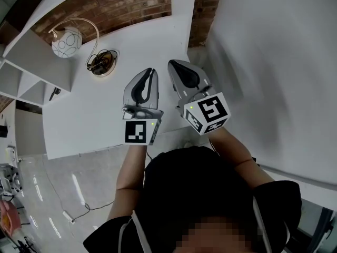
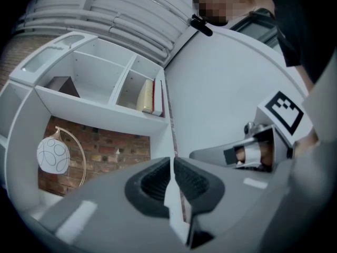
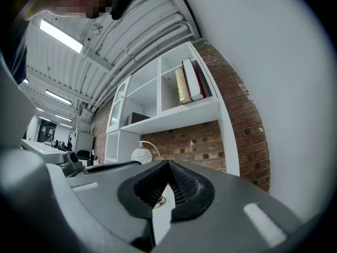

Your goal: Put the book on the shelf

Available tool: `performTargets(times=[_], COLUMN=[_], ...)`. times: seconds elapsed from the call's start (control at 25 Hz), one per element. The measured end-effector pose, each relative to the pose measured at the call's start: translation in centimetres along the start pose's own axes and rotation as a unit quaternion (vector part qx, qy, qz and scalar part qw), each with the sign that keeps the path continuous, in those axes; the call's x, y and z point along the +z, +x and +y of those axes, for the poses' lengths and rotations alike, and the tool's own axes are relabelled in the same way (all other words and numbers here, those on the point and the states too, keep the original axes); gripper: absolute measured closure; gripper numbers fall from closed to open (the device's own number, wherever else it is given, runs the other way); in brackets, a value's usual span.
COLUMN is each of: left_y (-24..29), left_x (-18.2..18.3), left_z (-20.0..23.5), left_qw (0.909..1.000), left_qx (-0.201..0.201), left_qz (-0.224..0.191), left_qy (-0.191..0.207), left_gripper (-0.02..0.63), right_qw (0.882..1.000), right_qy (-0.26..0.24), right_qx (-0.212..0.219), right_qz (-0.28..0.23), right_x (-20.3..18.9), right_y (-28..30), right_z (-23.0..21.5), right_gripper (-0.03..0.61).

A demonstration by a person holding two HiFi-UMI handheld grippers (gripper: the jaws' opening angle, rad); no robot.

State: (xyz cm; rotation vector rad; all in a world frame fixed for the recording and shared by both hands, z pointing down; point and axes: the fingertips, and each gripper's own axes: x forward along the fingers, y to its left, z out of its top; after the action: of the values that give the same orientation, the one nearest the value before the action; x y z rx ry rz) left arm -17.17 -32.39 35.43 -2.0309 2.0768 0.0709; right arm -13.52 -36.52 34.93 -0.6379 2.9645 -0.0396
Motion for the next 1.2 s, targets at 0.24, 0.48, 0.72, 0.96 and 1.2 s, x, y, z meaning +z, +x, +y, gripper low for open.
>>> performTargets(times=[0.24, 0.48, 0.72, 0.96, 1.2], left_y=[-1.3, -2.8, -4.4, -6.4, -8.4], left_x=[-0.1, -0.3, -0.1, -0.4, -0.6], left_z=[-0.4, -0.8, -1.8, -2.5, -3.1], left_qw=[1.0, 1.0, 0.9998, 0.9997, 0.9994], left_qx=[0.0, -0.003, -0.014, -0.018, -0.023], left_qz=[-0.001, 0.0, 0.0, 0.008, 0.015], left_qy=[0.001, -0.002, -0.01, -0.015, -0.021], left_gripper=[0.589, 0.589, 0.589, 0.589, 0.589], right_qw=[1.0, 1.0, 1.0, 1.0, 1.0], right_qy=[-0.004, 0.0, -0.003, 0.004, 0.008], right_qx=[0.007, 0.012, 0.007, 0.0, -0.009], right_qz=[0.002, 0.003, 0.005, 0.015, 0.022], right_x=[-1.0, -1.5, -1.6, -2.4, -3.0], right_y=[-0.9, -1.8, -3.2, -4.7, -6.1], right_z=[1.4, 2.9, 4.1, 5.4, 6.9], right_gripper=[0.58, 0.58, 0.58, 0.581, 0.581])
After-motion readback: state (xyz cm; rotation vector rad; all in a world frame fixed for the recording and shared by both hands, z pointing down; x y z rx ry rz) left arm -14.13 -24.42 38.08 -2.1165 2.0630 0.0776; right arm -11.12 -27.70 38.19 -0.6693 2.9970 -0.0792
